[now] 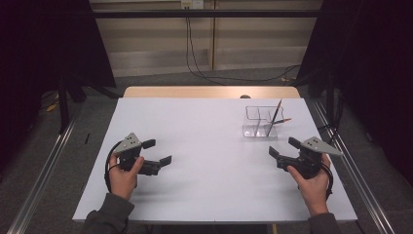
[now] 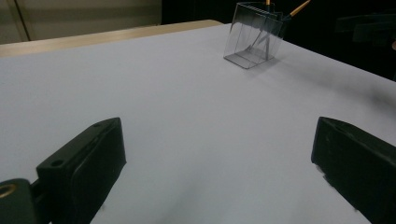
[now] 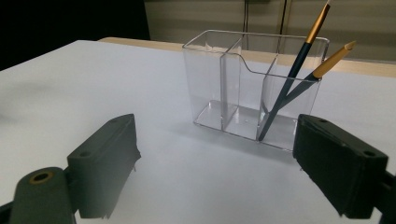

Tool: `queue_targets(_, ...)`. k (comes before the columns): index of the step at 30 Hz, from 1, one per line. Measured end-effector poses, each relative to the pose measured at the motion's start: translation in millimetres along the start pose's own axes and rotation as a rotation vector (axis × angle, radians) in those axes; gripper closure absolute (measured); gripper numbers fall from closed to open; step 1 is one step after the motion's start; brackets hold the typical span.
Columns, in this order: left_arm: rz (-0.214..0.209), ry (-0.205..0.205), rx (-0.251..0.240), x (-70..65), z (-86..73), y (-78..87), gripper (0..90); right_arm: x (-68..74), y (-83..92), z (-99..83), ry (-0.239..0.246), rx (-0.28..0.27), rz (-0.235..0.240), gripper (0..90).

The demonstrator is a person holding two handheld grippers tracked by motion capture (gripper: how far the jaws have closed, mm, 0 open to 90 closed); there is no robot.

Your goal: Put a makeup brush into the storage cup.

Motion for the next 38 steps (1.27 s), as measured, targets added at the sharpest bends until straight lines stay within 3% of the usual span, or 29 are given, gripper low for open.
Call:
queue_targets(2,0.018,0.002,0.003,-0.6,0.4,0.8,2.7,1.4,1.5,-0.6,0.009,0.007,0.0,13.4)
queue_targets(18,0.0,0.004,-0.007,0.9,0.1,1.3,2.7,4.7,10.7,-6.9,0.038,0.02,0.018,13.1)
queue_targets(20,0.026,-0.004,0.001,0.8,0.7,3.0,2.7,5.4,12.7,-8.4,0.035,0.018,0.021,12.9)
queue_targets(28,0.027,0.005,0.001,1.8,-1.2,4.0,2.7,9.9,17.6,-5.3,0.047,0.012,0.038,12.5)
queue_targets(29,0.005,0.011,-0.009,2.3,-1.6,3.5,2.7,9.9,17.4,-5.5,0.051,0.017,0.036,12.5)
queue_targets(32,0.006,0.01,-0.008,3.0,-1.9,3.9,2.7,8.2,17.3,-6.3,0.051,0.016,0.035,12.5)
queue_targets(35,0.033,0.003,0.002,3.8,-1.9,4.8,2.7,5.9,17.9,-6.4,0.058,0.022,0.034,12.4)
queue_targets(36,0.012,0.008,-0.006,4.6,-2.4,4.2,2.7,5.4,18.0,-6.3,0.053,0.019,0.033,12.4)
queue_targets(38,0.034,0.007,0.005,4.1,-2.5,4.7,2.7,4.2,18.8,-6.7,0.048,0.019,0.035,12.2)
Point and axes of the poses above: each handheld gripper's, and its own axes: y roughly backward along the jaws, z roughly out of its top, x roughly to its left, the point moved 1 cm from there along -y, roughly forward along the jaws, and after that the axes turned 14 degrees about z, right-handed, at the moved point
